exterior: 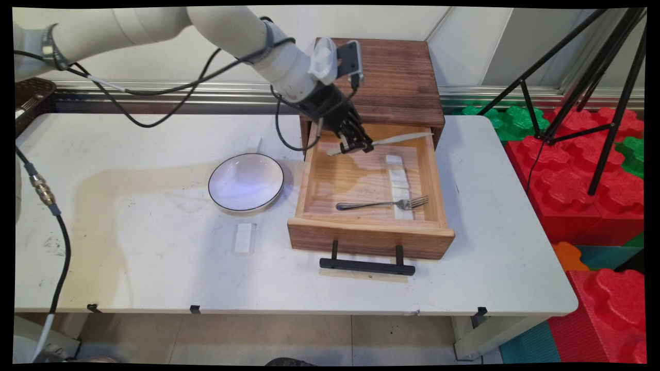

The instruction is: Place the picked object into the drawer

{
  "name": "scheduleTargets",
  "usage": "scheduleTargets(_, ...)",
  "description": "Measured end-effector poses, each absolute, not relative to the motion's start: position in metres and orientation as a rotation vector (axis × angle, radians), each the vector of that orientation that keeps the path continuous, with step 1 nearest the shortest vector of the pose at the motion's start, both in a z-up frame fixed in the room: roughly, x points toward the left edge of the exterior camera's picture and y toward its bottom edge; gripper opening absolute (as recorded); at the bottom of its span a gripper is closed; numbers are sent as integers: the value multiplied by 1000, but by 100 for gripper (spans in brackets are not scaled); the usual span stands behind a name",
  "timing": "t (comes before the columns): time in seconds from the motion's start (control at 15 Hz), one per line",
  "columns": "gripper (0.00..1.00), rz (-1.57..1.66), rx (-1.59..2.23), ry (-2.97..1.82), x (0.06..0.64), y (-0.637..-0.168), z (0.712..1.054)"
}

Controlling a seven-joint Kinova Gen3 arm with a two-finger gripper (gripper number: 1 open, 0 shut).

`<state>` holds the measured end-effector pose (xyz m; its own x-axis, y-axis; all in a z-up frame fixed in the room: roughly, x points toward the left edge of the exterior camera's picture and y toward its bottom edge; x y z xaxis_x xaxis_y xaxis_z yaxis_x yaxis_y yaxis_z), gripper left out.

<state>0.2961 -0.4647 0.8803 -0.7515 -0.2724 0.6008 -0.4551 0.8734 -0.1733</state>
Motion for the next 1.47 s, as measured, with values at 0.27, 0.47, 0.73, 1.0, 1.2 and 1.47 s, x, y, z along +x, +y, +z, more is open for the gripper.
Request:
scheduleTargets(0.27, 0, 415, 522, -2482, 286, -474, 864)
scheduleTargets(0.47, 0, 415, 525, -2501, 282, -479, 853)
scheduleTargets(0.73, 0, 407, 527, -2521, 278, -485, 840)
scheduleTargets(1.0, 0, 404, 530, -2537, 275, -491, 828)
scheduleTargets(1.2, 0, 401, 532, -2548, 274, -496, 820)
scheduleTargets(1.47, 0, 391, 535, -2561, 274, -500, 811)
